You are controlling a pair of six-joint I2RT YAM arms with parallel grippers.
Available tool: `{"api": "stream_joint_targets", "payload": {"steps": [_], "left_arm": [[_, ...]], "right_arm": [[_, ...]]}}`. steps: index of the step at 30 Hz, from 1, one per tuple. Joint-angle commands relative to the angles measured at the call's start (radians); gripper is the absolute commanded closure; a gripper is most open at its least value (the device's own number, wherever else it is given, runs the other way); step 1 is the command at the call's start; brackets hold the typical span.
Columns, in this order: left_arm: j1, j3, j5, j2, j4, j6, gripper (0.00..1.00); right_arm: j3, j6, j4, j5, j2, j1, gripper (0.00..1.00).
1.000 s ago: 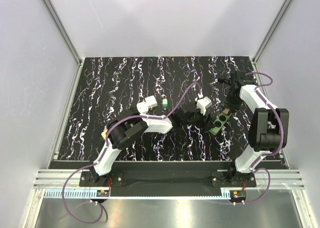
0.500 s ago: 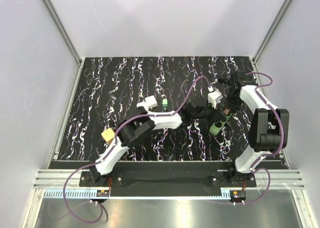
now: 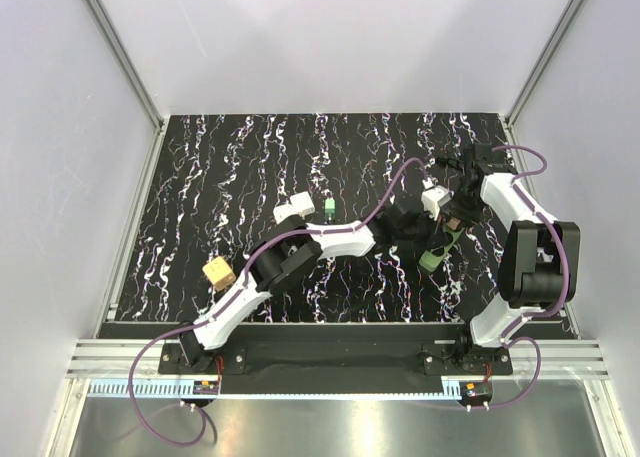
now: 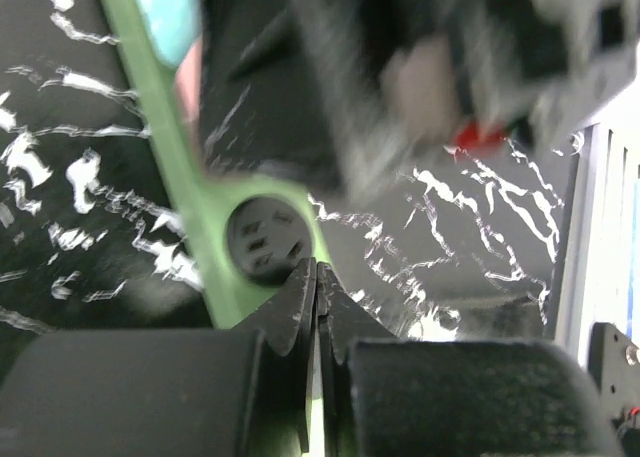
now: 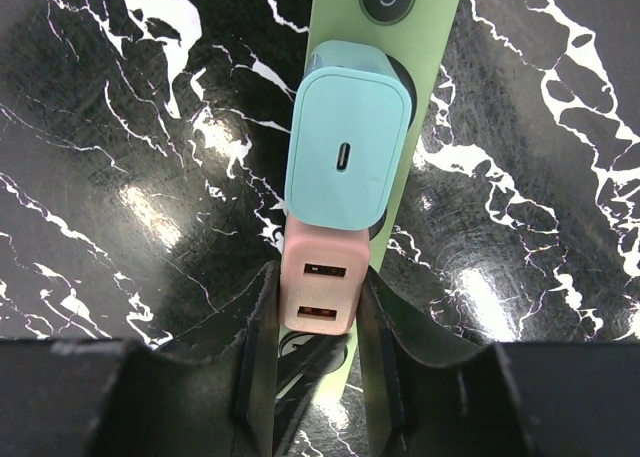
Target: Pull the plug off the socket
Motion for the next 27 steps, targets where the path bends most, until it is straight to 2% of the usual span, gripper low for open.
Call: {"api": "stream_joint_targets", "payload": {"steps": [1,7,17,27], "left_arm": [[0.004,0.079,-0.03,0.055,-0.128,-0.003,0.99],[0.007,0.088,-0.057,0.079,-0.18,-0.022,1.0],[0.027,0.053,-0.096,0.087,-0.17,-0.108,1.0],[0.067,0.033,-0.018,0.132,-0.111,-0.198,1.0]], "right_arm": [[0.007,-0.006,-0.005,-0.032,-0.067,0.005,1.0],[0.016,0.006,-0.002,-0.058,-0.062,0.005,1.0],[0.015,0.022,-0.005,-0.044,-0.108,0.005,1.0],[0.007,0.019,-0.008,-0.017,-0.164,0.005,1.0]]}}
